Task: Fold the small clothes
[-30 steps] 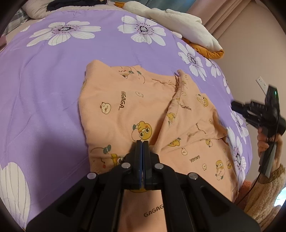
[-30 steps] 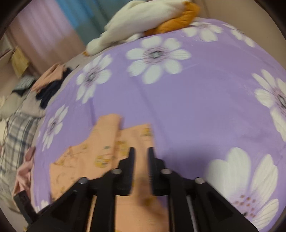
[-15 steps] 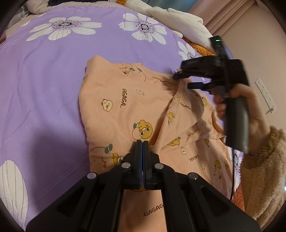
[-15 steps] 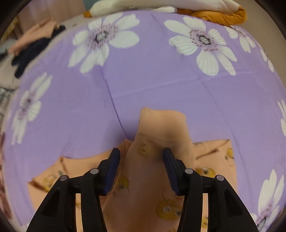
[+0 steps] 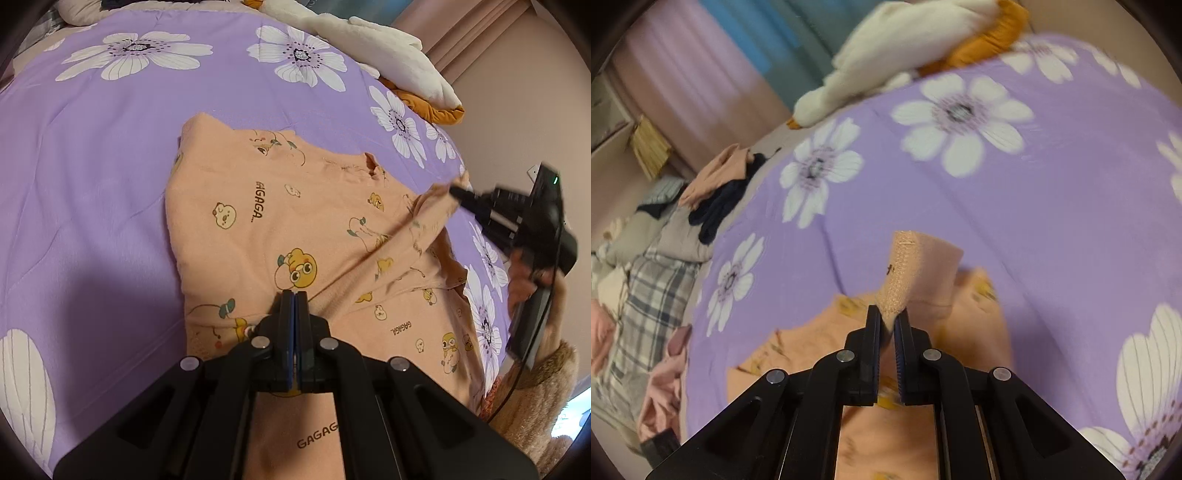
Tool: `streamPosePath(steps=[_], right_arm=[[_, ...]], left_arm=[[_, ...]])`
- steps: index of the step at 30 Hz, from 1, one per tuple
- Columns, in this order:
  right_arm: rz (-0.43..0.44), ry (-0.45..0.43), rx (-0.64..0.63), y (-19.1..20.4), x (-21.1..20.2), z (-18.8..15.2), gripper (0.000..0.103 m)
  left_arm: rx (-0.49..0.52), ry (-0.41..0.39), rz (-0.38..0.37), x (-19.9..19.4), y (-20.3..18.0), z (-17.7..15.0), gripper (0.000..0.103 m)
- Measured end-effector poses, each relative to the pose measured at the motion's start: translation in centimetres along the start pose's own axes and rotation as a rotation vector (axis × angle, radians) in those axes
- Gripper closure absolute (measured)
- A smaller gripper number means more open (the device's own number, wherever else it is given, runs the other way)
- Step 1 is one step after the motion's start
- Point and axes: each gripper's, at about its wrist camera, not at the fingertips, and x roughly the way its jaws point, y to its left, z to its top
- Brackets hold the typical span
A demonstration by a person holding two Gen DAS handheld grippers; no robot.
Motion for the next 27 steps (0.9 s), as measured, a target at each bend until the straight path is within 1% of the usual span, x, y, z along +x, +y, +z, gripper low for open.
streamPosePath(steps=[2,3,6,8,11,14,18,19,21,22,23,24,25,27], right_arm=[[-0.005,0.027,0.022,-1.1,0.4,-0.4,0.094],[-0.007,0.026,0.023,-1.2,0.2,-0.8,0.094],[0.026,-0.015,0.024,-1.8,-1.3,-2.0,0.094],[0.037,-0.035,0.067,-3.0,-2.5,-3.1,0.094],[-0.021,-0.007,0.100,-4.8,-3.2,-5.2,0.094],[-0.026,0.008,0.096,-5.7,-3.3,-6.4,0.094],[-0.025,0.001,0.118,-6.0,-3.6,-6.3,0.094],[-0.024,-0.008,0.106,-5.7,-4.0,-6.2,0.094],[-0.052,0.001,0.062,-5.0,-4.6,-5.9,0.094],[-0.074,0.024,0.045,-4.7,-4.9,-5.7,0.091],[-0.080,0.032,0.045,-4.8,-5.2,-5.8,0.085],[-0.086,0.028,0.050,-5.0,-5.6,-5.8,0.079],[-0.095,0.018,0.052,-5.1,-6.2,-5.5,0.074],[-0.124,-0.025,0.039,-5.3,-7.2,-4.6,0.053]], left_arm=[[-0.001,0.000,0.000,0.0,0.0,0.0,0.103],[0.000,0.001,0.000,0.0,0.0,0.0,0.103],[-0.003,0.003,-0.002,0.0,0.0,0.0,0.103],[-0.010,0.007,-0.007,0.0,0.2,0.0,0.103],[-0.026,0.016,-0.019,-0.1,0.3,0.1,0.103],[-0.028,0.020,-0.019,-0.3,0.3,0.1,0.103],[-0.024,0.019,-0.010,-0.8,0.1,0.1,0.103],[-0.017,0.016,-0.006,-1.1,-0.1,0.0,0.103],[-0.012,0.008,-0.001,-1.6,-0.1,0.0,0.103],[-0.013,0.005,-0.002,-1.7,-0.1,0.0,0.102],[-0.018,0.000,-0.004,-1.9,0.0,0.1,0.102],[-0.025,-0.003,-0.005,-2.1,0.1,0.1,0.101],[-0.029,-0.005,-0.005,-2.2,0.2,0.2,0.100],[-0.040,-0.010,-0.007,-2.4,0.5,0.3,0.099]])
